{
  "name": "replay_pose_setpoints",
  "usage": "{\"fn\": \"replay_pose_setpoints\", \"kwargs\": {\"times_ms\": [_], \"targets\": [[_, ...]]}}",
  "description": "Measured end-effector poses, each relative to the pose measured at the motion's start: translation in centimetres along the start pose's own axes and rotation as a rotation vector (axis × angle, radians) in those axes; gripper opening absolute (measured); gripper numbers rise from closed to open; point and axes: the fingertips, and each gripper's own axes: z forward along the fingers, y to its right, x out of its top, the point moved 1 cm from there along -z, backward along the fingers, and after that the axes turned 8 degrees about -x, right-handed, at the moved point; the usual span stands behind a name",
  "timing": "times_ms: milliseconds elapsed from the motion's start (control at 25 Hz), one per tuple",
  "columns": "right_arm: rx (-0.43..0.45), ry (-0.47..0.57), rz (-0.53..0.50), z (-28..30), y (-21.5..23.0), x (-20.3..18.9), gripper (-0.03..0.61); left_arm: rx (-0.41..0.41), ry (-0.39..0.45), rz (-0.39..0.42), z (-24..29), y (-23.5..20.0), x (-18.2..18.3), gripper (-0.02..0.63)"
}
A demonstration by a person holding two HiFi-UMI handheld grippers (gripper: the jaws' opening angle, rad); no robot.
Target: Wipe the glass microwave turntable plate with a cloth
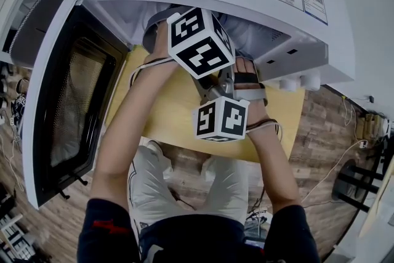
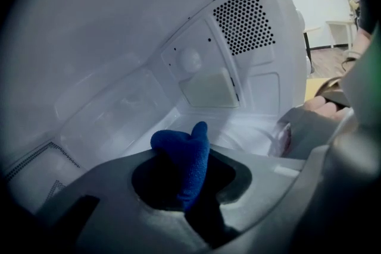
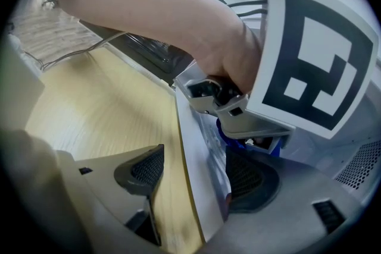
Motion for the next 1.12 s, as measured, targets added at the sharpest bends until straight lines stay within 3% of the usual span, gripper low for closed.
{"fn": "replay_pose_setpoints", "kwargs": {"times_ms": [560, 1120], "targets": [[-0.001, 0.002, 0.003, 0.0, 0.0, 0.0, 0.299, 0.010, 0.011, -0.029, -0.4, -0.7, -0.8, 0.063], [-0.002, 0.003, 0.003, 0.0, 0.0, 0.0, 0.299, 0.108, -0.015, -0.104, -2.4, -3.6, -4.5, 0.063]]}}
